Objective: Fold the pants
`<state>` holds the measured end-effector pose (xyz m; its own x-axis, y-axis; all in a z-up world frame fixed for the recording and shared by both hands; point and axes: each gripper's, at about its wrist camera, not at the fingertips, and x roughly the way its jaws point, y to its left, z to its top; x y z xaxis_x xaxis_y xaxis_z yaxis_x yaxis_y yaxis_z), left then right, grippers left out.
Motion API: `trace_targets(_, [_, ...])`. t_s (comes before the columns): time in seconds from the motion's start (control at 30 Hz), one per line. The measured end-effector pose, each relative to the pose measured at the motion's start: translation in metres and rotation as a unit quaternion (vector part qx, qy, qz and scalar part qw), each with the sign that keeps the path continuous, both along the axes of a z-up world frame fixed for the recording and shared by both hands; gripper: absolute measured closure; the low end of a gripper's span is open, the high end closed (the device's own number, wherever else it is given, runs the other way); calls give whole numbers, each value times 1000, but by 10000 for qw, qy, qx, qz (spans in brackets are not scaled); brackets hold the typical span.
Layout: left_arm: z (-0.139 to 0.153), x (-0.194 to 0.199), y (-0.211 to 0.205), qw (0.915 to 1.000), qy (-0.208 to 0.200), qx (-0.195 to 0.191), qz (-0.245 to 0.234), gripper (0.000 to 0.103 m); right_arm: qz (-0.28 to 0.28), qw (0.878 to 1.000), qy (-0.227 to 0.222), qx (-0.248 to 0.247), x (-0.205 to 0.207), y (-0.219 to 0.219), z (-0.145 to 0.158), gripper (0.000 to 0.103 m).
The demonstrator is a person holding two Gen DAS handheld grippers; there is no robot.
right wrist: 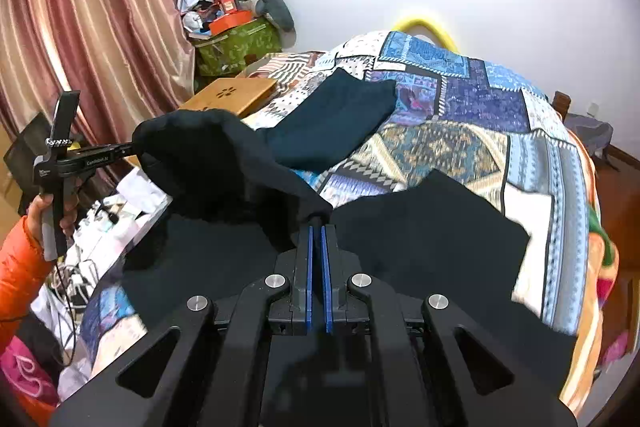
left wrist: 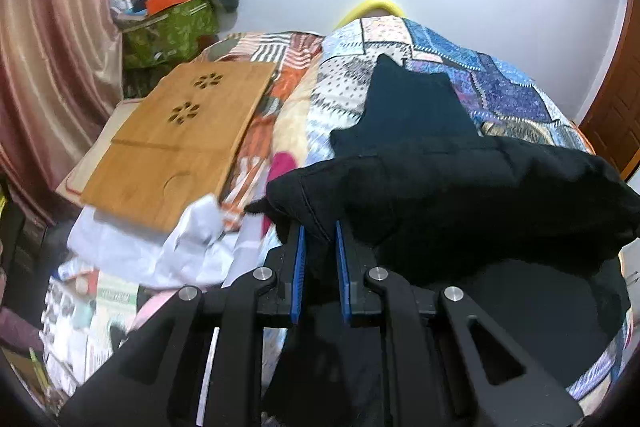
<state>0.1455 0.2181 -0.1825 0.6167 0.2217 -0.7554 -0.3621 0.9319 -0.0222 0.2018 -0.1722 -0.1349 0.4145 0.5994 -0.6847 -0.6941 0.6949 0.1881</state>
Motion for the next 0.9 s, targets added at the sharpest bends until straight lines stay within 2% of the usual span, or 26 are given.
trace_targets(0.07, [-10, -17, 3, 9999, 76, -14, 122, 97, -24, 9999, 124, 30, -10, -4, -9, 100])
trace_targets(0.27, [-58, -52, 19, 9961, 653, -428, 419, 97, -213, 9978, 590, 224, -31, -15, -28, 97])
trace_targets(0.33, [-65, -59, 21, 9953, 706, -491, 444, 97, -267, 9969, 699, 260, -36, -19, -31, 95])
trace_targets(0.43, [-66, -65, 20, 9952, 750, -480, 416, 97, -374, 9969, 667, 174, -39, -30, -29, 95])
trace_targets(0.53, [-58, -64, 14, 9968, 684, -290, 310, 97, -527, 9969, 573, 64, -37, -41, -18, 95])
trace_targets(0.63, [-47, -52, 1, 9980, 603, -158, 46, 96, -690, 9968, 394, 22, -25, -51, -5, 83])
trace_targets(0.73, [-38, -32, -14, 9979, 579, -164, -250, 89, -796, 9965, 243, -62, -9, -51, 2, 71])
trace_targets(0.77, [-36, -24, -19, 9976, 581, -162, -333, 82, -819, 9963, 239, -66, -2, -49, 3, 69])
trace_targets(0.83, [-31, -5, -29, 9970, 571, -158, -499, 63, -877, 9956, 277, -170, 15, -44, 2, 55])
trace_targets(0.87, [-28, 6, -34, 9967, 560, -159, -567, 47, -876, 9955, 297, -208, 23, -40, 0, 52])
trace_targets(0.9, [-27, 12, -37, 9967, 530, -152, -596, 38, -857, 9956, 306, -231, 32, -36, -3, 48])
